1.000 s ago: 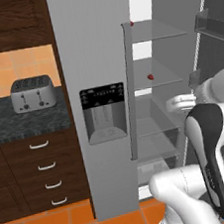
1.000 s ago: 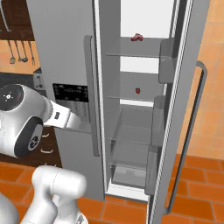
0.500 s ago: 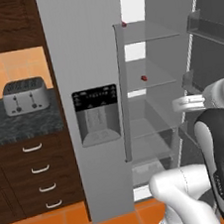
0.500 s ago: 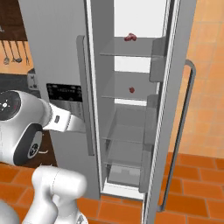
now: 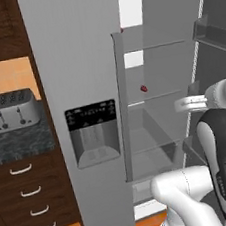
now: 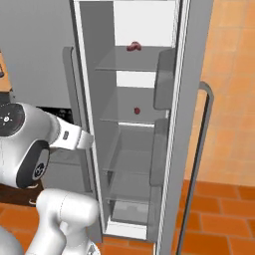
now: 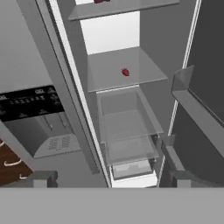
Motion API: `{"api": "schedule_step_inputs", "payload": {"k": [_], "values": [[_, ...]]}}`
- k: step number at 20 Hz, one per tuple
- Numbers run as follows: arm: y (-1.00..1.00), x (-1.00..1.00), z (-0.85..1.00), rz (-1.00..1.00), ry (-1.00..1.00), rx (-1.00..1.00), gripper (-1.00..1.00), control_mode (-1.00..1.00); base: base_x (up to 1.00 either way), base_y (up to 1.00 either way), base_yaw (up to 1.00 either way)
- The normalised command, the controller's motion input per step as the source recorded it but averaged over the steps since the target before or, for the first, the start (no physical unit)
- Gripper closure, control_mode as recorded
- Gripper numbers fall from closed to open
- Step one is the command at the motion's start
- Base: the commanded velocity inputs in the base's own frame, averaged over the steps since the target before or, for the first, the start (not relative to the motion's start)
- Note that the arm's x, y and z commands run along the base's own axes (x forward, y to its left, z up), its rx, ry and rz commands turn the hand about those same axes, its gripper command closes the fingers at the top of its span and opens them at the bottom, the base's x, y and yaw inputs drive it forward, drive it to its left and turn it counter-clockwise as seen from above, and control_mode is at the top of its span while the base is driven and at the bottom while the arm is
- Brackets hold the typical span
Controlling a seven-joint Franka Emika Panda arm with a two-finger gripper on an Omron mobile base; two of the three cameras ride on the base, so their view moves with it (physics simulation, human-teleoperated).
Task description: Take the strawberry from the fridge and place it on top of the pancake, located on the dining counter.
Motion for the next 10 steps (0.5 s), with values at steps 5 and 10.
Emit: {"api": "schedule_step_inputs", "payload": {"k": [5, 10], "values": [[0.0, 0.0, 0.0, 0.0, 0.0, 0.0, -1.0, 1.0, 0.39, -0.44, -0.06], [0.0, 0.0, 0.0, 0.0, 0.0, 0.0, -1.0, 1.0, 0.81, -0.18, -0.07]]}}
